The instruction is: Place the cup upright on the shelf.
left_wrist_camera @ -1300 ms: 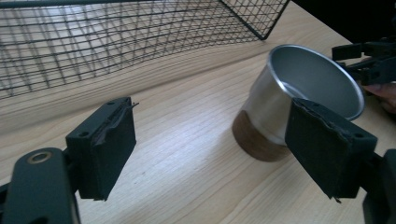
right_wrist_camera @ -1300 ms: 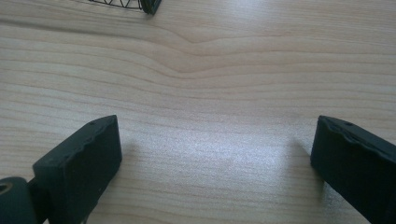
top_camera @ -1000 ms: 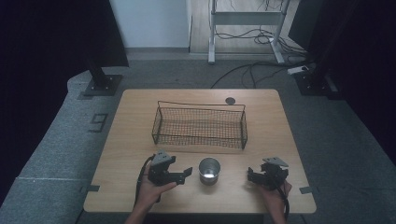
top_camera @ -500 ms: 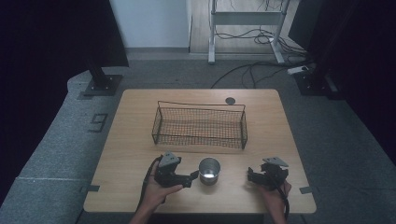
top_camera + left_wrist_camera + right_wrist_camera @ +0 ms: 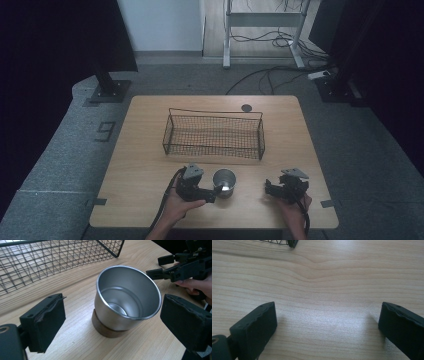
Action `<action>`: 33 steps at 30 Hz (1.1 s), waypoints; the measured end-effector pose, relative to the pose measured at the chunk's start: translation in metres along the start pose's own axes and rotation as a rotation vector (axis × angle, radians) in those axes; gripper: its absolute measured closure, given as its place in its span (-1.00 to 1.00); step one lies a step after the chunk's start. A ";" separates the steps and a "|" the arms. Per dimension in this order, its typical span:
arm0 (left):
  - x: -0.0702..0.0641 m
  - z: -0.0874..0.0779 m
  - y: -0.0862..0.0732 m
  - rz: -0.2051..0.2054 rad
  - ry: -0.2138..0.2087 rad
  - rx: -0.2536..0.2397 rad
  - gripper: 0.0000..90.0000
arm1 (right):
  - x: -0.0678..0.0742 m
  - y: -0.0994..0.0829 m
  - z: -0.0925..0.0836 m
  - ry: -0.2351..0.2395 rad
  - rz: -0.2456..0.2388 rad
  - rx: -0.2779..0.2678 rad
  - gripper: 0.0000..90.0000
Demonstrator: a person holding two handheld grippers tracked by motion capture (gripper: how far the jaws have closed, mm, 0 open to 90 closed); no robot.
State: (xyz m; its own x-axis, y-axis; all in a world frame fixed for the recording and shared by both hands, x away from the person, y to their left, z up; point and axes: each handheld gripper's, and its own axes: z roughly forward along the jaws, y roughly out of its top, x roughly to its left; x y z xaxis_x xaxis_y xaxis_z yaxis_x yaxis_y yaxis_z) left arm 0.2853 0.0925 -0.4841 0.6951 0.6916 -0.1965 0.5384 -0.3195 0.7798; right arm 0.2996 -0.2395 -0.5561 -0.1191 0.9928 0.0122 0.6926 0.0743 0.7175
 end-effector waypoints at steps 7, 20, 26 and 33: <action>-0.006 0.007 0.003 0.010 -0.011 0.009 -0.86 | 0.000 0.000 0.000 0.000 0.000 0.000 -0.96; -0.013 0.017 0.004 0.033 -0.011 0.038 -0.89 | 0.000 0.000 0.000 0.000 0.000 0.000 -0.96; -0.016 0.025 0.006 0.039 -0.008 0.050 -0.88 | 0.000 0.000 0.000 0.000 0.000 0.000 -0.96; -0.020 0.036 0.010 0.056 0.010 0.066 -0.87 | 0.000 0.000 0.000 0.000 0.000 0.000 -0.96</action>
State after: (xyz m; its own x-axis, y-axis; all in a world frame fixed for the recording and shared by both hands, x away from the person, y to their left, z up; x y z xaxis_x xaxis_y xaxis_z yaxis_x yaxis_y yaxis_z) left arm 0.2938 0.0521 -0.4933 0.7203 0.6778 -0.1475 0.5294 -0.3997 0.7483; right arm 0.2996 -0.2395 -0.5561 -0.1192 0.9928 0.0119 0.6926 0.0746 0.7174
